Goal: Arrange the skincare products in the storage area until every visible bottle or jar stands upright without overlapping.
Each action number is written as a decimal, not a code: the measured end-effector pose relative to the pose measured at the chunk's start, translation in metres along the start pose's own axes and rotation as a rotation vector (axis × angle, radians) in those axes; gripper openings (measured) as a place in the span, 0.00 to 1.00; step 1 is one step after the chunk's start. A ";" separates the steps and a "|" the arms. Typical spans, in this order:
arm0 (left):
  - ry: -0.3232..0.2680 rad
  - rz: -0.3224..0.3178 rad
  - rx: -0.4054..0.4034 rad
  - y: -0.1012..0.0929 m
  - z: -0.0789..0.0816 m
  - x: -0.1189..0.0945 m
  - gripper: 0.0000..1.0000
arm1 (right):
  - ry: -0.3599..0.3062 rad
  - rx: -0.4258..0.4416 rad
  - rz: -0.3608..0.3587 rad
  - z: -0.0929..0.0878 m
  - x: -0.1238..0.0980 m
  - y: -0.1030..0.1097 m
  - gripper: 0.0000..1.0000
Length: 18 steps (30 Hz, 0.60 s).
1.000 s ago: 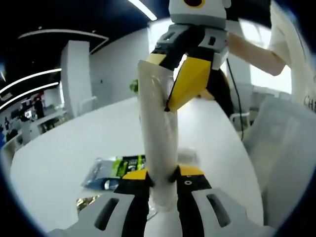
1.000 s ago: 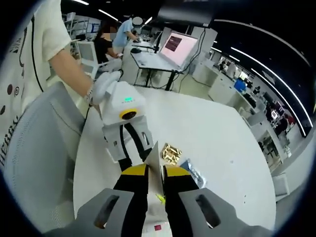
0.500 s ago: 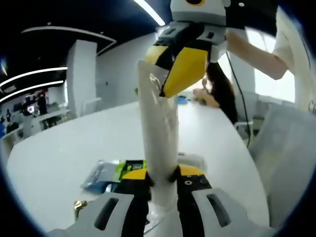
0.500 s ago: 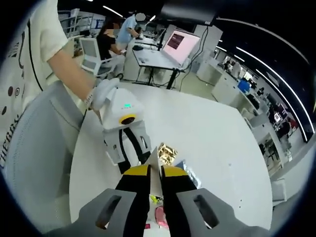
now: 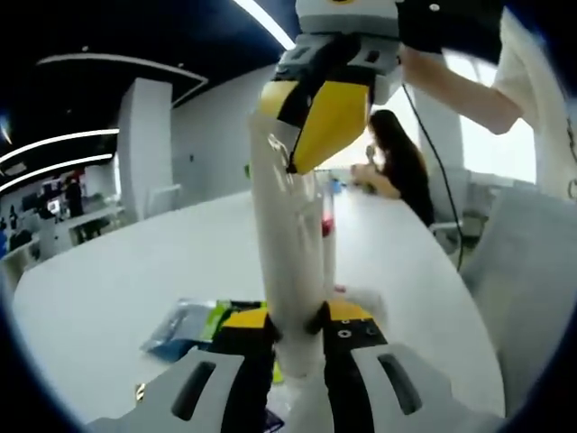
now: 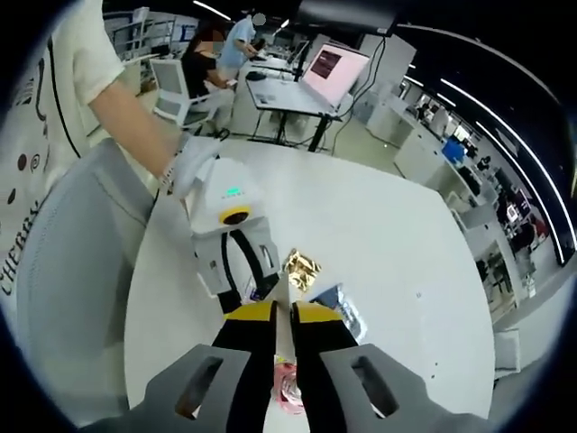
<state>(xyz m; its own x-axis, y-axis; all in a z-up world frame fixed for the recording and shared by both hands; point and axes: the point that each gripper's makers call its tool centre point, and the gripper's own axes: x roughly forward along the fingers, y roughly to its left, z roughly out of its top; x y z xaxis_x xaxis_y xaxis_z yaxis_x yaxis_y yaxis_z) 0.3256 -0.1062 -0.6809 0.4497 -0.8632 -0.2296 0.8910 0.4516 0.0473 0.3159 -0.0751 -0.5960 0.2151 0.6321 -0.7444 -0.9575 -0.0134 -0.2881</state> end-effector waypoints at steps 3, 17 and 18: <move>-0.003 0.000 -0.003 -0.001 0.001 0.002 0.19 | -0.004 0.015 0.018 -0.001 -0.002 -0.002 0.06; -0.016 -0.002 -0.009 0.005 0.002 0.010 0.19 | 0.022 0.038 0.071 -0.006 -0.004 -0.008 0.05; -0.016 -0.002 -0.007 0.005 0.002 0.010 0.19 | 0.024 0.035 0.075 -0.006 -0.004 -0.007 0.05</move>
<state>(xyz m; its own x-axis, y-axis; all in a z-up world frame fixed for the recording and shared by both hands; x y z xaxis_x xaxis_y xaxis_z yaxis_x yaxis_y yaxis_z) 0.3349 -0.1133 -0.6812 0.4491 -0.8676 -0.2138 0.8914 0.4515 0.0403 0.3233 -0.0823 -0.5944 0.1471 0.6118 -0.7772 -0.9771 -0.0325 -0.2105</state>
